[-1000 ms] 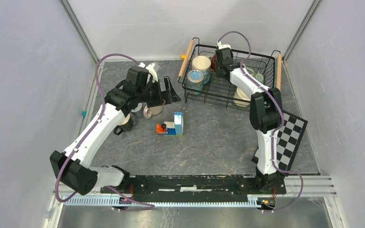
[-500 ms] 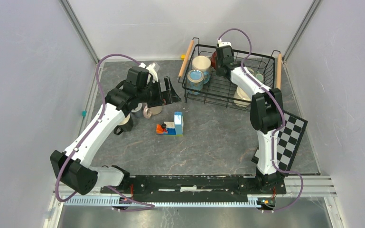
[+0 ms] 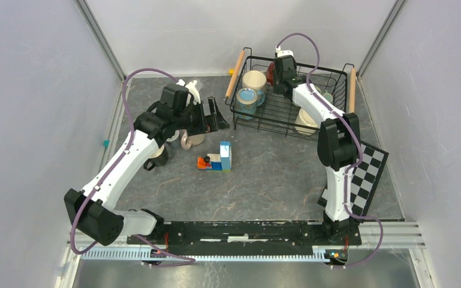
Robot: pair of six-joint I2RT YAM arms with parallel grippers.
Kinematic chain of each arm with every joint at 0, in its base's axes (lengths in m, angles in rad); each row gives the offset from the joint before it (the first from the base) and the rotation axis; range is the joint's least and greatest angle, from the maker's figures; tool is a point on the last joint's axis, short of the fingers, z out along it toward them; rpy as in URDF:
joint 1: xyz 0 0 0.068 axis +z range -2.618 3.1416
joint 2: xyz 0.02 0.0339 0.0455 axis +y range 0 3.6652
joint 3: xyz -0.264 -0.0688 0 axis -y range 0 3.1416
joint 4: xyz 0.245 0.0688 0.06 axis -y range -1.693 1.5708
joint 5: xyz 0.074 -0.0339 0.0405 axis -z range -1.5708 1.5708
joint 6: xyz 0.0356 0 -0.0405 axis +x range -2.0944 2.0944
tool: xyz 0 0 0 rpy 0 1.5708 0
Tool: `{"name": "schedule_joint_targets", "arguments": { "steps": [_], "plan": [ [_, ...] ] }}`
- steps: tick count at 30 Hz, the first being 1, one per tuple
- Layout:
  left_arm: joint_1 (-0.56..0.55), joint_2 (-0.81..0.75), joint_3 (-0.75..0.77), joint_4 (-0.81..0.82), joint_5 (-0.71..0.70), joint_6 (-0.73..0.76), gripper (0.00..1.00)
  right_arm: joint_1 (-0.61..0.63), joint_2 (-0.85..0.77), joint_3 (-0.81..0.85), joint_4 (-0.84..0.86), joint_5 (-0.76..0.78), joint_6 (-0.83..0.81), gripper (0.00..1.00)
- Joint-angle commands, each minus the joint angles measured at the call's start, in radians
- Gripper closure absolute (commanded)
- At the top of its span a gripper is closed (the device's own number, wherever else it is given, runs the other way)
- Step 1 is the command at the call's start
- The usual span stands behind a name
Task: Unload the cups from the dish rack
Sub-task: Unload the cup from the dish rack.
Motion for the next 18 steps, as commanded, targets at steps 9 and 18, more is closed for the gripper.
{"name": "schedule_joint_targets", "arguments": {
  "steps": [9,18],
  "plan": [
    [-0.005,0.02,0.006,0.108,0.058,-0.07,0.0,-0.001,-0.227,0.019,0.055,0.072,0.019,1.0],
    [-0.003,0.007,0.011,0.173,0.071,-0.126,0.0,0.001,-0.348,-0.036,-0.043,0.029,0.051,1.0]
  ]
}}
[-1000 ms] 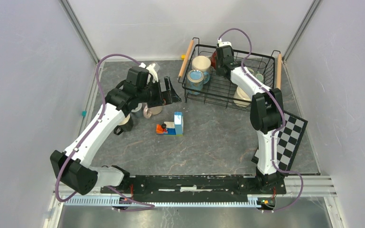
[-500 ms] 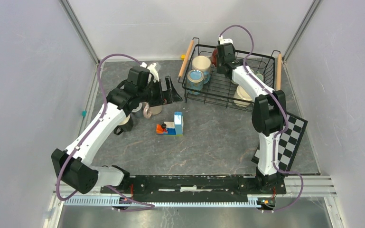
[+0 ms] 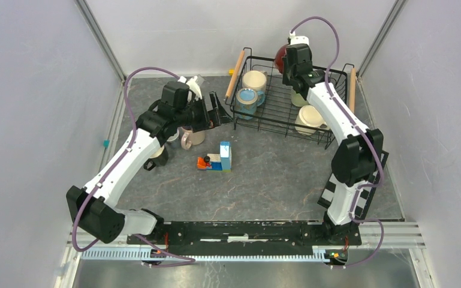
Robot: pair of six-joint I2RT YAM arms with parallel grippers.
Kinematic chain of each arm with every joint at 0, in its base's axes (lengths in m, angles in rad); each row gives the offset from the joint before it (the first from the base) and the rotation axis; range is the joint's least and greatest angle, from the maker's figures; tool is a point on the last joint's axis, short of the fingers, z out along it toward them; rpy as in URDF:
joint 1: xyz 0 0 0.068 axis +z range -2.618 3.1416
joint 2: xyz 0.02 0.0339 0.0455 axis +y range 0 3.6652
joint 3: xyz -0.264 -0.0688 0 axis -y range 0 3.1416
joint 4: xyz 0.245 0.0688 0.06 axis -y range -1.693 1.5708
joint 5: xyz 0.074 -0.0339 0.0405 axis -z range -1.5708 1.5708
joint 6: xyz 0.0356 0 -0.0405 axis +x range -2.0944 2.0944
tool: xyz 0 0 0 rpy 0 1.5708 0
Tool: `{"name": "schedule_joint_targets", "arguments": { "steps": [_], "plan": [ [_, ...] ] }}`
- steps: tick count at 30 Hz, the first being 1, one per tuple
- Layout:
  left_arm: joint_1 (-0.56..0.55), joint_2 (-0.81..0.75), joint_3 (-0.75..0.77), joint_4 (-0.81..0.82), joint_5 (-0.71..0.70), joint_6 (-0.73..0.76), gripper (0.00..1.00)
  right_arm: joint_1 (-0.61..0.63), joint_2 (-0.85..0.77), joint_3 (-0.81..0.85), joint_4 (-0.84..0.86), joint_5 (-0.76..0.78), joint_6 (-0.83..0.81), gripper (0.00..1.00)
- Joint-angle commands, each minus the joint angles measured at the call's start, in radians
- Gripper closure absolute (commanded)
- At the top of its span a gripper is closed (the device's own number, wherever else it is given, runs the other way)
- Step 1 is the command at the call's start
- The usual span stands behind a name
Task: Unload the cups from the dish rack
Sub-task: Unload the cup from the dish rack, then place the cup at the center of the board.
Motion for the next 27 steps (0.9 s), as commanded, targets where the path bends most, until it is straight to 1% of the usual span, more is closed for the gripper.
{"name": "schedule_joint_targets", "arguments": {
  "steps": [1,6,12,17,22,27],
  "plan": [
    [-0.004,-0.016,0.011,0.087,0.024,-0.073,0.0,0.005,-0.137,-0.015,0.033,-0.006,0.036,1.0],
    [-0.004,-0.033,-0.002,0.154,0.028,-0.13,0.0,0.03,-0.258,-0.144,0.042,-0.079,0.068,1.0],
    [0.01,-0.051,-0.046,0.298,0.069,-0.245,0.0,0.091,-0.41,-0.267,0.077,-0.188,0.096,1.0],
    [0.035,-0.063,-0.085,0.438,0.105,-0.338,0.0,0.12,-0.518,-0.359,0.139,-0.345,0.135,1.0],
    [0.077,-0.074,-0.117,0.54,0.14,-0.406,0.0,0.123,-0.585,-0.43,0.219,-0.536,0.176,1.0],
    [0.108,-0.069,-0.153,0.689,0.225,-0.49,0.0,0.124,-0.621,-0.511,0.363,-0.746,0.239,1.0]
  ]
}}
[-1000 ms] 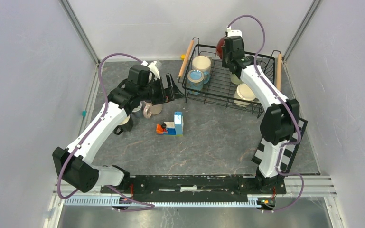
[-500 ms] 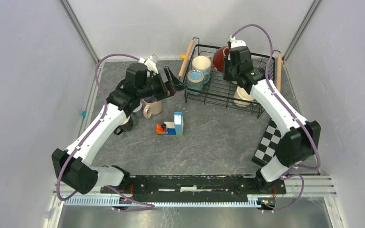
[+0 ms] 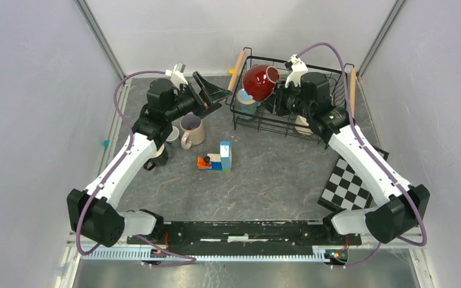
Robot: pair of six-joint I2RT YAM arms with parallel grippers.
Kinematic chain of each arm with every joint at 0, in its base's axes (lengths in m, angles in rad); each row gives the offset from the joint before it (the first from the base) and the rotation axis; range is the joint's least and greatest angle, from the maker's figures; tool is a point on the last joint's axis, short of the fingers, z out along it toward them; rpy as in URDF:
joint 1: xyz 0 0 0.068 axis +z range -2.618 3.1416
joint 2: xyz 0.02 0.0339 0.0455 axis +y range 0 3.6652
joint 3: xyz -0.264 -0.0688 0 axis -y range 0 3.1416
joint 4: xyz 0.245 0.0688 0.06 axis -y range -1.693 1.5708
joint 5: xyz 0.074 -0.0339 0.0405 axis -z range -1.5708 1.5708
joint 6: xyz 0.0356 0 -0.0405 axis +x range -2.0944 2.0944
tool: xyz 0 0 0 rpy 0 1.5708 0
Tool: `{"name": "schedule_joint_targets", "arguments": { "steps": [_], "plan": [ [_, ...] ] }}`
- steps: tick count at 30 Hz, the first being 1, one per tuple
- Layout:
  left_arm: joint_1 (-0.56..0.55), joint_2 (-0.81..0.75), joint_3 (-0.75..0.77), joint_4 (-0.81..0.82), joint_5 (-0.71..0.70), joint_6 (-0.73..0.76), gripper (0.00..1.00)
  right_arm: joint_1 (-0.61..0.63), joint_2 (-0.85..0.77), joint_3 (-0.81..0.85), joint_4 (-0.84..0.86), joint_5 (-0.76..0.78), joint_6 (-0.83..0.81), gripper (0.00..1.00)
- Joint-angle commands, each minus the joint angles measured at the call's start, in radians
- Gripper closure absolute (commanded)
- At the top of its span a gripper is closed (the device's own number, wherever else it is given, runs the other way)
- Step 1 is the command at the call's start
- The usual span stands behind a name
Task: Unload the cups from the dish rack
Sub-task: Place the cup at the center of the board.
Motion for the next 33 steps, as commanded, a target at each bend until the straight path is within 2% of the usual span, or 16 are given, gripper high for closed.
{"name": "schedule_joint_targets", "arguments": {
  "steps": [1,6,14,22,33],
  "plan": [
    [0.023,-0.03,-0.028,0.219,0.115,-0.139,0.0,0.0,-0.064,-0.046,0.301,-0.251,0.077,1.0],
    [0.046,-0.022,-0.089,0.404,0.186,-0.289,0.0,0.0,-0.057,-0.099,0.458,-0.406,0.149,1.0],
    [0.061,0.016,-0.132,0.677,0.249,-0.473,0.1,0.0,-0.036,-0.153,0.616,-0.545,0.239,1.0],
    [0.059,0.054,-0.123,0.786,0.293,-0.581,0.26,0.01,-0.01,-0.174,0.659,-0.592,0.224,1.0],
    [0.052,0.079,-0.131,0.866,0.315,-0.657,0.55,0.049,0.024,-0.153,0.661,-0.603,0.177,1.0]
  ]
}}
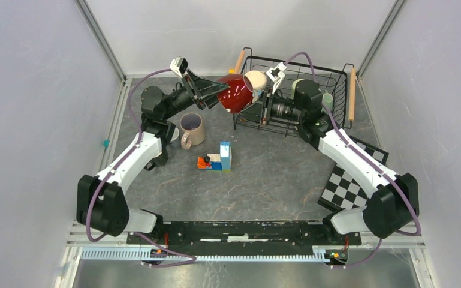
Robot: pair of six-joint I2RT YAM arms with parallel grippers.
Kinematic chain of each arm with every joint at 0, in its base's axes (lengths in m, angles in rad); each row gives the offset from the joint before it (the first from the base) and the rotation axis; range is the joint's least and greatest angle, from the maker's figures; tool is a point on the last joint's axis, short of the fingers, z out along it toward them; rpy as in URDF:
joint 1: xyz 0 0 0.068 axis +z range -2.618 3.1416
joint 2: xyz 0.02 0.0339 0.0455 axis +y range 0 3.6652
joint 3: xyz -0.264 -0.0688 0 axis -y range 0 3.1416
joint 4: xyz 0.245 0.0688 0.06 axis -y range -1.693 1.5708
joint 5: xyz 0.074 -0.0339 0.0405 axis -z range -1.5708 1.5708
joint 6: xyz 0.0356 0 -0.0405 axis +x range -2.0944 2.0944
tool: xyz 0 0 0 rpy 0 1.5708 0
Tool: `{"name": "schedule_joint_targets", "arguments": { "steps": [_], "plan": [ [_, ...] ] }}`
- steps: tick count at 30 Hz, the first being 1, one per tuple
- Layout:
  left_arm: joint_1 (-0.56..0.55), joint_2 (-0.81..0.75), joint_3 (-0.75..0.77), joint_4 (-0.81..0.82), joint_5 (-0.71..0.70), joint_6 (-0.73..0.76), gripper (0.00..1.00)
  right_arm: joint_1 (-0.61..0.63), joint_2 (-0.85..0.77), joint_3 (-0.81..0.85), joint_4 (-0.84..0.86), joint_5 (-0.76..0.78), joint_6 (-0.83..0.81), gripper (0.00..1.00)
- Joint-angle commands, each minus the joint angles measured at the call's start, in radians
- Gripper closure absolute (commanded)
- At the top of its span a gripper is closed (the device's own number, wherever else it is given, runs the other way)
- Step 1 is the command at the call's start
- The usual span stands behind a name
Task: Unload the cups from the dish rack
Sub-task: Place the cup at the center of the board.
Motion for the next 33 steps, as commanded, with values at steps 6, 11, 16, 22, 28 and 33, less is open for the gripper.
{"name": "schedule_joint_targets", "arguments": {
  "steps": [6,11,16,22,28,33],
  "plan": [
    [-0.01,0.0,-0.003,0.112,0.023,-0.088,0.7,0.023,0.004,0.035,0.17,-0.05,-0.027,1.0],
    [-0.016,0.007,0.003,0.133,0.02,-0.104,0.8,0.026,0.01,0.011,0.227,-0.068,0.015,1.0],
    [-0.022,0.012,0.0,0.167,0.005,-0.125,0.95,0.033,0.015,-0.018,0.312,-0.076,0.088,1.0],
    [-0.024,-0.003,-0.021,0.196,-0.042,-0.122,0.98,0.049,0.014,-0.071,0.428,-0.06,0.186,1.0],
    [-0.024,-0.042,-0.045,0.179,-0.108,-0.084,0.98,0.05,0.002,-0.093,0.433,-0.031,0.195,0.92],
    [-0.024,-0.078,-0.043,0.116,-0.139,-0.027,0.98,0.05,-0.006,-0.105,0.425,-0.014,0.177,0.61]
  ]
}}
